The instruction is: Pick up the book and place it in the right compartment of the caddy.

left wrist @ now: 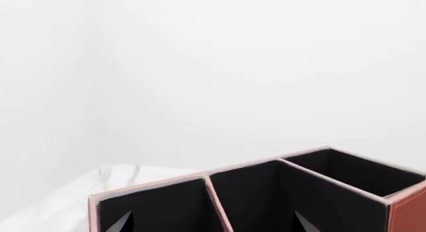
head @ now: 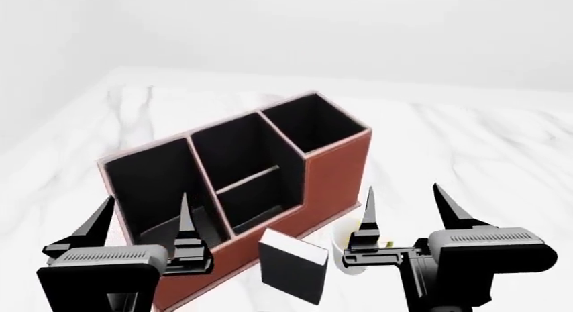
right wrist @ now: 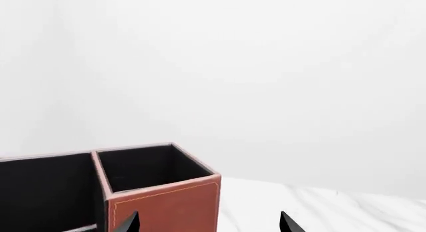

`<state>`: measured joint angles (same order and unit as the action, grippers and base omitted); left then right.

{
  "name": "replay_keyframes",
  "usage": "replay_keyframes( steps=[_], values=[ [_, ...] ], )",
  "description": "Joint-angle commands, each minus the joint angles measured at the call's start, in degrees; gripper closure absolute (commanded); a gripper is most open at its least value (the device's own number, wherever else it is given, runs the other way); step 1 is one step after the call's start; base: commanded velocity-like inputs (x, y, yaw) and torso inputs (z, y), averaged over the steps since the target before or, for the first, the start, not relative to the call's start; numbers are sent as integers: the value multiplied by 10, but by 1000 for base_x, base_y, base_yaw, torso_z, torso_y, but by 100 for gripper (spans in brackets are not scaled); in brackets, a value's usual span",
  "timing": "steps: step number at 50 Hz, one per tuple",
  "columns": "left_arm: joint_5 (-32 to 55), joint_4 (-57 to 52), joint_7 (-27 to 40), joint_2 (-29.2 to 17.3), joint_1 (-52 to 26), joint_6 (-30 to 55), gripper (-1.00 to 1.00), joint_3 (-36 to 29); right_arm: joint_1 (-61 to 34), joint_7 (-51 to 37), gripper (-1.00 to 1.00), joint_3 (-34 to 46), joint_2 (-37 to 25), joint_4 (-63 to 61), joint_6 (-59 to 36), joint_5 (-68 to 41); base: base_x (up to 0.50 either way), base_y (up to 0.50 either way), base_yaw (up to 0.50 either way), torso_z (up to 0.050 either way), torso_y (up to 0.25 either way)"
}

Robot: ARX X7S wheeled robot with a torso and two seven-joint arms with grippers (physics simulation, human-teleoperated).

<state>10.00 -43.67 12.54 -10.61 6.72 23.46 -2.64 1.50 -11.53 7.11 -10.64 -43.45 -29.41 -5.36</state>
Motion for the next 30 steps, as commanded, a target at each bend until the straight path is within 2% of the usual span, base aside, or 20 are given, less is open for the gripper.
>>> replay_keyframes(
  steps=[1, 30],
  values=[
    [3, -2, 6, -4, 0, -1, -100, -3, -2, -7, -100, 7, -5, -1, -5, 2, 0, 0, 500, 0, 0],
    [12, 2, 24, -18, -1, -7, -100, -14, 1, -16, -100, 12, -14, 3, 1, -8, 0, 0, 500, 0, 0]
  ],
)
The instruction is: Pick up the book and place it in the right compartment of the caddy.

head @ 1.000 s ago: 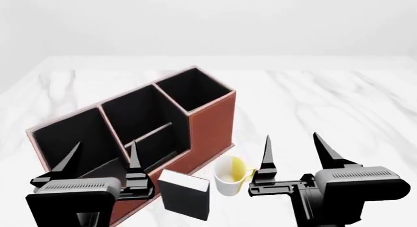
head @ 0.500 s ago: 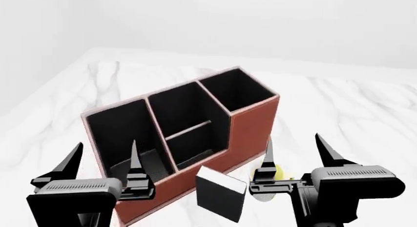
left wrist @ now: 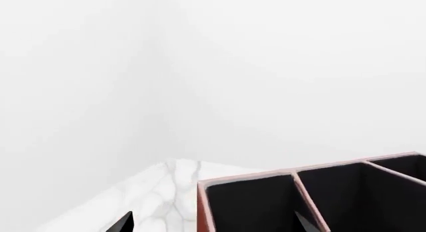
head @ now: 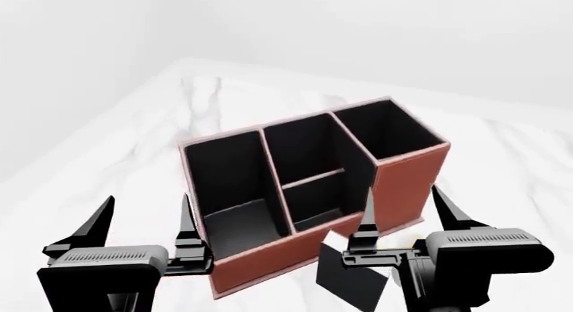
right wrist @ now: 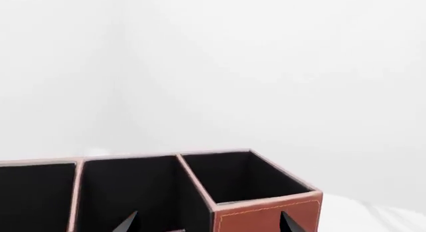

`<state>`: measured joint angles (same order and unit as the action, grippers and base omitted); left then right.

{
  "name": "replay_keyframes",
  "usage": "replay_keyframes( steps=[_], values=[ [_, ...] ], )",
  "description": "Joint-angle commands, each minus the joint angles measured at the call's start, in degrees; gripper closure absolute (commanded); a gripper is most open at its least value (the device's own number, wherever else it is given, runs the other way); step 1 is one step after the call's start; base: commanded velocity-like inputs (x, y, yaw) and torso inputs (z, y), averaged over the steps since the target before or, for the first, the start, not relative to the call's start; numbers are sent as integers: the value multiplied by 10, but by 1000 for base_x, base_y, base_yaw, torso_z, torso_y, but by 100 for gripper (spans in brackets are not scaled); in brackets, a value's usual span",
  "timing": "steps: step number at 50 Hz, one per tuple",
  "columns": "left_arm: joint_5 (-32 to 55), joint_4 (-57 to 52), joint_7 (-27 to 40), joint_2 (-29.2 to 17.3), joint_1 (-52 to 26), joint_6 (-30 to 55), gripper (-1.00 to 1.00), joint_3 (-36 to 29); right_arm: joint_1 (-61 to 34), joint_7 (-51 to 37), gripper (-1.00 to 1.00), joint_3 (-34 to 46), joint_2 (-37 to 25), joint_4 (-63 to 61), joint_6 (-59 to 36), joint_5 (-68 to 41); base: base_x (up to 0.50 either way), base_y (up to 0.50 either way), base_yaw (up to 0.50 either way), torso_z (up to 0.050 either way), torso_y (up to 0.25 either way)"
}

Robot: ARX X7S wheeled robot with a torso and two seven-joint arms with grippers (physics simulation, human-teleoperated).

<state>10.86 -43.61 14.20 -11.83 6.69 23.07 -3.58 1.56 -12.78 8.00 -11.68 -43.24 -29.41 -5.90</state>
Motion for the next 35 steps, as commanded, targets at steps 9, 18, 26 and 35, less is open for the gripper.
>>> replay_keyframes(
  steps=[9, 18, 26, 35],
  values=[
    [6, 0, 14, -11, 0, -3, -100, -8, 1, -8, -100, 2, -5, 1, 2, -6, 0, 0, 500, 0, 0],
    [9, 2, 18, -16, -1, -5, -100, -12, -1, -12, -100, 6, -8, 4, 1, -4, 0, 0, 500, 0, 0],
    [12, 5, 22, -20, -1, -8, -100, -15, 1, -11, -100, 3, -10, 1, 9, -16, -82, 179, 0, 0, 0],
    [17, 5, 26, -24, -3, -7, -100, -16, -3, -5, -100, 0, -8, 3, 4, -39, 153, -335, 0, 0, 0]
  ],
)
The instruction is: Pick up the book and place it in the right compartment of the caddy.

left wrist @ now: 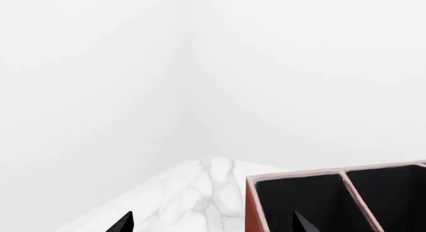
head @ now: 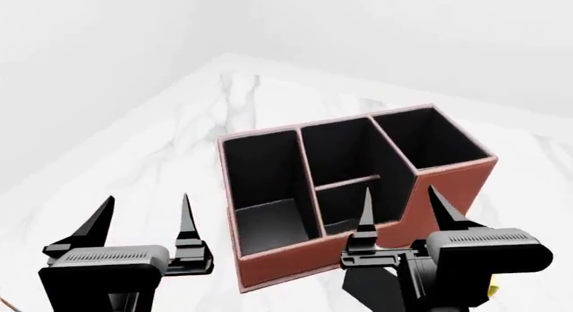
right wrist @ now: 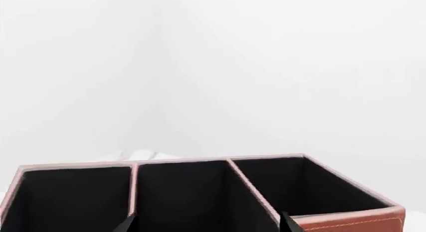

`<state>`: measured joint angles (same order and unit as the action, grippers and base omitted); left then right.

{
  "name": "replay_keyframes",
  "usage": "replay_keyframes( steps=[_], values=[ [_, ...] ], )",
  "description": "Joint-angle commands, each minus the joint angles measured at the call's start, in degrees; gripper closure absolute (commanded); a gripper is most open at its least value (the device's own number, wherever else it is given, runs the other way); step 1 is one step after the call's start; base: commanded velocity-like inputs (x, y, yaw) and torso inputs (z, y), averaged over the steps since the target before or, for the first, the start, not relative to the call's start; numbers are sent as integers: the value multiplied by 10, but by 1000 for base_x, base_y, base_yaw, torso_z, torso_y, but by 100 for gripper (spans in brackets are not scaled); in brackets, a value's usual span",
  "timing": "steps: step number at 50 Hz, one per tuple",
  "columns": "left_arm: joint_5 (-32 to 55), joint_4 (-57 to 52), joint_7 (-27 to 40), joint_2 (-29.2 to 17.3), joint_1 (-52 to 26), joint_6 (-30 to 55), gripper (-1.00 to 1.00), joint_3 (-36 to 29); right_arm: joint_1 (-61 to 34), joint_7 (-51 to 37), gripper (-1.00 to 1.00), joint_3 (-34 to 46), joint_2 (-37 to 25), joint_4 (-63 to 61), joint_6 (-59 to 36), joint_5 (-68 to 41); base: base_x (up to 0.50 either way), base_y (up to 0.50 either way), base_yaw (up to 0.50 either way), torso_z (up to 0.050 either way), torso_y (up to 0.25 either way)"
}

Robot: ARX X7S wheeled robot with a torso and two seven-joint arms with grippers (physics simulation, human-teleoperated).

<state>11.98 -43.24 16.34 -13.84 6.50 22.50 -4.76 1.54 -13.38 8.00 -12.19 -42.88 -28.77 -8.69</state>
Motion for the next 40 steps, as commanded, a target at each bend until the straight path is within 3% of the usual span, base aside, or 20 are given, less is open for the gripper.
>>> replay_keyframes(
  steps=[1, 15, 22, 40],
  values=[
    [6, 2, 5, -4, -1, -2, -100, -4, -3, 1, -100, 1, -4, -1, -3, -10, 208, -455, 0, 0, 0],
    [11, 1, 12, -10, -3, -3, -100, -7, 0, -3, -100, 16, -13, -3, 12, 3, 208, -455, 0, 0, 0],
    [13, 4, 15, -11, -3, -5, -100, -10, 1, -15, -100, 20, -13, 2, 7, 12, 0, 0, 0, 0, 0],
    [16, 4, 22, -18, -3, -8, -100, -15, 0, -19, -100, 28, -20, 0, 6, 10, -10, -5, 500, 0, 0]
  ],
)
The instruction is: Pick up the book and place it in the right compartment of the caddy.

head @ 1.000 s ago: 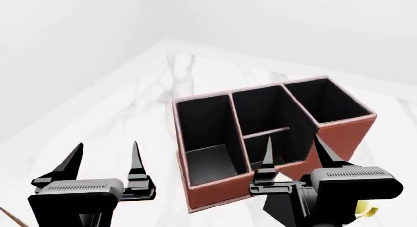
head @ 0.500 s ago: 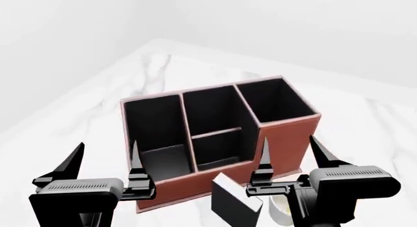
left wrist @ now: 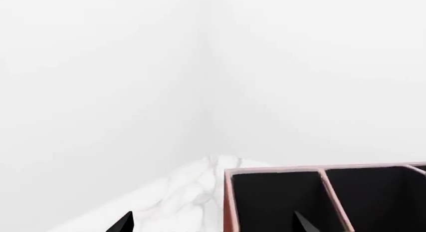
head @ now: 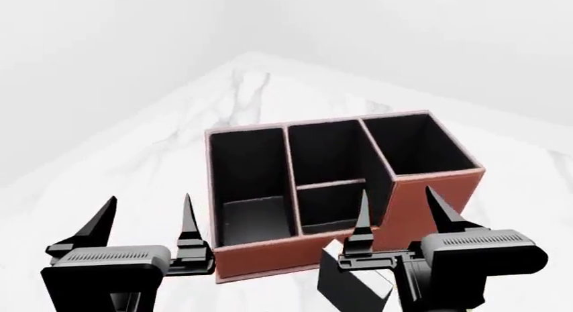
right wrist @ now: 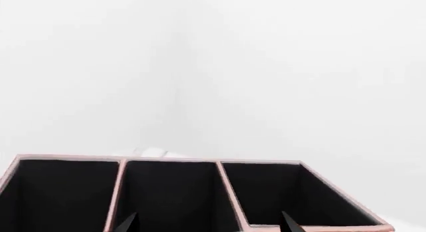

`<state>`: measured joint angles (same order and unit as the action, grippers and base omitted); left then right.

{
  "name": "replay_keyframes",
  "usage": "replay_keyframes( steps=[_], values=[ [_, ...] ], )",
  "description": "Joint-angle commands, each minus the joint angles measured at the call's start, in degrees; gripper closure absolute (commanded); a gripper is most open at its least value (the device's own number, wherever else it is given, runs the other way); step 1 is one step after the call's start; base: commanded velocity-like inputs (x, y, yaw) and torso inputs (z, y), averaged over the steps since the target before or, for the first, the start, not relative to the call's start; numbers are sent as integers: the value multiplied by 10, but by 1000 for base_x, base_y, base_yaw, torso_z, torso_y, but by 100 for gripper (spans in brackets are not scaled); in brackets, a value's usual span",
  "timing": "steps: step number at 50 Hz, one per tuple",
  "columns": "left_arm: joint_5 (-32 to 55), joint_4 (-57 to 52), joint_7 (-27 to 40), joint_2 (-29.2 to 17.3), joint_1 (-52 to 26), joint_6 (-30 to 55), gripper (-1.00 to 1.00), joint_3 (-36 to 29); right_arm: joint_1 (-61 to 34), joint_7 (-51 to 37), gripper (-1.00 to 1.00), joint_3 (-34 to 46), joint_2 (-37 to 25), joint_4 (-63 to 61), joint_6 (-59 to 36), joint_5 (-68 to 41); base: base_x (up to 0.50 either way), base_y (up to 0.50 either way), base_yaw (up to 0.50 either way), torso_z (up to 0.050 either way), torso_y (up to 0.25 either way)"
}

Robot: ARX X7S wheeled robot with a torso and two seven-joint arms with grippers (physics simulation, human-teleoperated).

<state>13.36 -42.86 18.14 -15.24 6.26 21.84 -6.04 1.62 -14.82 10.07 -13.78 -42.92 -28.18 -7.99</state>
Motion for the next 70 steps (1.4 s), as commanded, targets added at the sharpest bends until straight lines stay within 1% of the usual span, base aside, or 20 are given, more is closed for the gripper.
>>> replay_keyframes(
  steps=[1, 19, 22, 24, 32, 44, 51, 70],
  values=[
    [3, 1, 5, -4, 0, -2, -100, -2, -1, -5, -100, 7, -4, 0, 0, 3, -13, -8, 500, 0, 0],
    [7, 3, 10, -10, 0, -6, -100, -8, -3, -14, -100, 17, -10, 10, 3, 5, -11, -7, 500, 0, 0],
    [7, 2, 12, -11, 0, -6, -100, -9, -1, -12, -100, 17, -11, 8, 9, 2, -223, 275, 0, 0, 0],
    [8, 4, 12, -11, 0, -7, -100, -9, 0, -9, -100, 3, -5, 10, 7, -20, 0, 0, 0, 0, 0],
    [9, 3, 15, -14, -1, -7, -100, -11, -1, -15, -100, 11, -10, 9, 9, -12, 0, 0, 0, 0, 0],
    [12, 5, 19, -17, -2, -9, -100, -14, -2, -13, -100, 7, -11, 12, 10, -29, 0, 0, 0, 0, 0],
    [13, 5, 21, -18, -3, -9, -100, -15, 0, -15, -100, 6, -12, 13, 16, -33, 244, -316, 0, 0, 0],
    [17, 4, 27, -23, -4, -9, -100, -20, -2, -18, -100, 16, -20, 12, 14, -35, 20, -26, 0, 0, 0]
  ],
)
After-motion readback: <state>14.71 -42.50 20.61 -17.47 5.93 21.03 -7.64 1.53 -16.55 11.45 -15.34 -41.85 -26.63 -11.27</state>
